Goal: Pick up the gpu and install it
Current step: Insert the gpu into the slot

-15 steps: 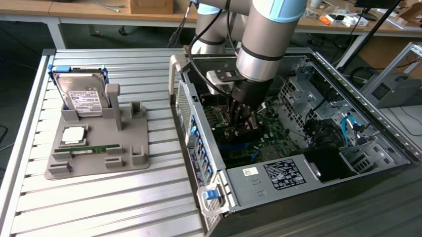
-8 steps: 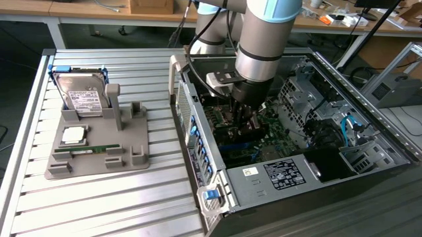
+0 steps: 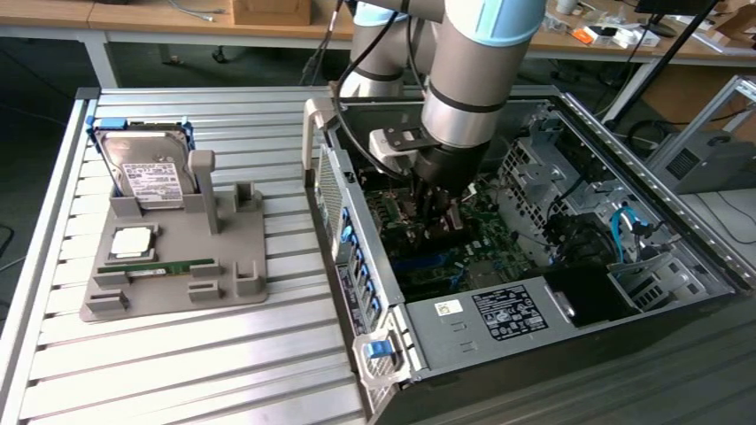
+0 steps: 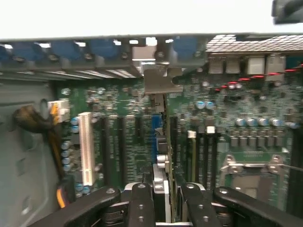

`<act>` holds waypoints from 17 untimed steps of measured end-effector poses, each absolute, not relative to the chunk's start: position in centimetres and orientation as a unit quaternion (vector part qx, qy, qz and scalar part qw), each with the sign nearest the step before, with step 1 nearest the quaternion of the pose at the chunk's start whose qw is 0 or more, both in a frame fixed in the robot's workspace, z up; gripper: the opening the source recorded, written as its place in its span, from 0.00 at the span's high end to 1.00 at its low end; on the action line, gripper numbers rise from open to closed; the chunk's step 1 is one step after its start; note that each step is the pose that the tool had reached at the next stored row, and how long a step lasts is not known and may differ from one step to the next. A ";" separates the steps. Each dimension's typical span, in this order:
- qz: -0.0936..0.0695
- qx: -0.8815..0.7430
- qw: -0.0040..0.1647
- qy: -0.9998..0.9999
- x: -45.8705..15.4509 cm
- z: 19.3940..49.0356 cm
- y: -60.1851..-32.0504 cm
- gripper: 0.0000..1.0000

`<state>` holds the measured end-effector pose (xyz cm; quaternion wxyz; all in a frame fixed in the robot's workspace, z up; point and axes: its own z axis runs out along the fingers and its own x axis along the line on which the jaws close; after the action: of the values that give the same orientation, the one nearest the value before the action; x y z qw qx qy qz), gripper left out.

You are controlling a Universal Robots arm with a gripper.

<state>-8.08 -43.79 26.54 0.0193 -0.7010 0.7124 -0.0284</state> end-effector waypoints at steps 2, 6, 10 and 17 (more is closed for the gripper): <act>-0.023 -0.701 0.024 0.713 -8.1 26.5 -43.8 0.73; -0.023 -0.701 0.025 0.713 -8.1 26.5 -43.9 0.73; -0.023 -0.696 0.024 0.717 -8.2 26.5 -43.9 0.73; -0.028 -0.691 0.020 0.722 -8.2 26.5 -43.9 0.73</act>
<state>-8.16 -43.89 26.52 0.0201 -0.6907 0.7223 -0.0278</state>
